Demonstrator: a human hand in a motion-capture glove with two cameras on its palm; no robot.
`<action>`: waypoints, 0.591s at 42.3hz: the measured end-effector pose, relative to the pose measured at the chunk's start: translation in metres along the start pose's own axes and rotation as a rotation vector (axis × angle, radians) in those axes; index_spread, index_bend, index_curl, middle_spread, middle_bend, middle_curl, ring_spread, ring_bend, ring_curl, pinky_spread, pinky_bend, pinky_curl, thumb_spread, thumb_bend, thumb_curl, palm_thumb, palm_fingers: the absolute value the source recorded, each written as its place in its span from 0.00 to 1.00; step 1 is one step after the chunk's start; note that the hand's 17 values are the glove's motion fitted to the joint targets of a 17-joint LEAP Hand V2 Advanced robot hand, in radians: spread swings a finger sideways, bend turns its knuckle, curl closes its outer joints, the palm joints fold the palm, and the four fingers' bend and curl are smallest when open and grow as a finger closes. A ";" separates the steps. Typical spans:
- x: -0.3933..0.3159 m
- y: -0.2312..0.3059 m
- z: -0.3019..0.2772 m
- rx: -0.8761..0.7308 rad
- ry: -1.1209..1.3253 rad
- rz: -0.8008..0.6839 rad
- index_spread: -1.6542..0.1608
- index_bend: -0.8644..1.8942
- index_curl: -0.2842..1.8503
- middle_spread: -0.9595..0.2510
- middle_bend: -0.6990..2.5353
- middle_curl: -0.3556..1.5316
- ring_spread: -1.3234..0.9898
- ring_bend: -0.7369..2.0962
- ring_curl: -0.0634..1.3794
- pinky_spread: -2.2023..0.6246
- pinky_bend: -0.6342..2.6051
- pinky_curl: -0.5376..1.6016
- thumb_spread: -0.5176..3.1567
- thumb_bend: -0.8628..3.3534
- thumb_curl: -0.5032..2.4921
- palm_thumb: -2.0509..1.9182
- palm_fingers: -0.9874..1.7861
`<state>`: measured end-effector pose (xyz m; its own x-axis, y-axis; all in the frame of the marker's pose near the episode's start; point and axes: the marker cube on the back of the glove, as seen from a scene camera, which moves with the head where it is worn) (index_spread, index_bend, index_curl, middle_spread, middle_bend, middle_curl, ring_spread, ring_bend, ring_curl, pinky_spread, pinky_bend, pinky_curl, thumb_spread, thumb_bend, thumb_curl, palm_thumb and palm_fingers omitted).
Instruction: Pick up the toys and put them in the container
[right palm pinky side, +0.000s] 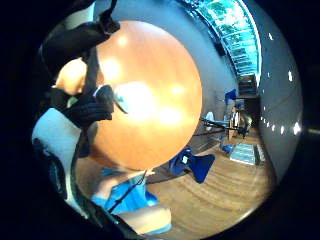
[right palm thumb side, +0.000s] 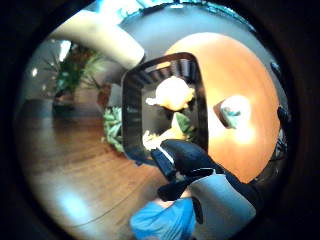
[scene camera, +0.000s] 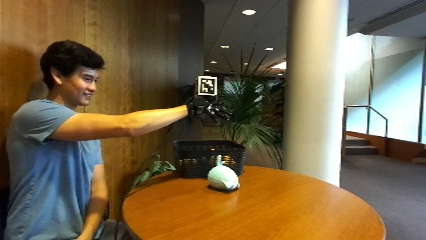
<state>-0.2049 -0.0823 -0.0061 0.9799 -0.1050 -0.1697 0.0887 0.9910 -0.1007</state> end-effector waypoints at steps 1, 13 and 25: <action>-0.004 -0.002 0.000 0.000 0.007 0.001 0.75 0.33 0.19 0.90 0.31 0.41 0.57 0.62 0.42 0.72 0.71 0.47 0.43 0.20 0.32 0.51 0.32; 0.063 -0.016 0.032 -0.020 0.054 0.052 0.75 0.34 0.19 0.90 0.30 0.41 0.59 0.60 0.39 0.74 0.71 0.45 0.43 0.20 0.30 0.52 0.32; 0.120 -0.038 0.103 -0.116 0.055 0.247 0.75 0.34 0.18 0.88 0.29 0.41 0.61 0.58 0.36 0.76 0.70 0.43 0.43 0.20 0.29 0.52 0.30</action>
<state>-0.0722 -0.1237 0.0780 0.9579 0.1315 -0.2553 -0.1762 0.9712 -0.1606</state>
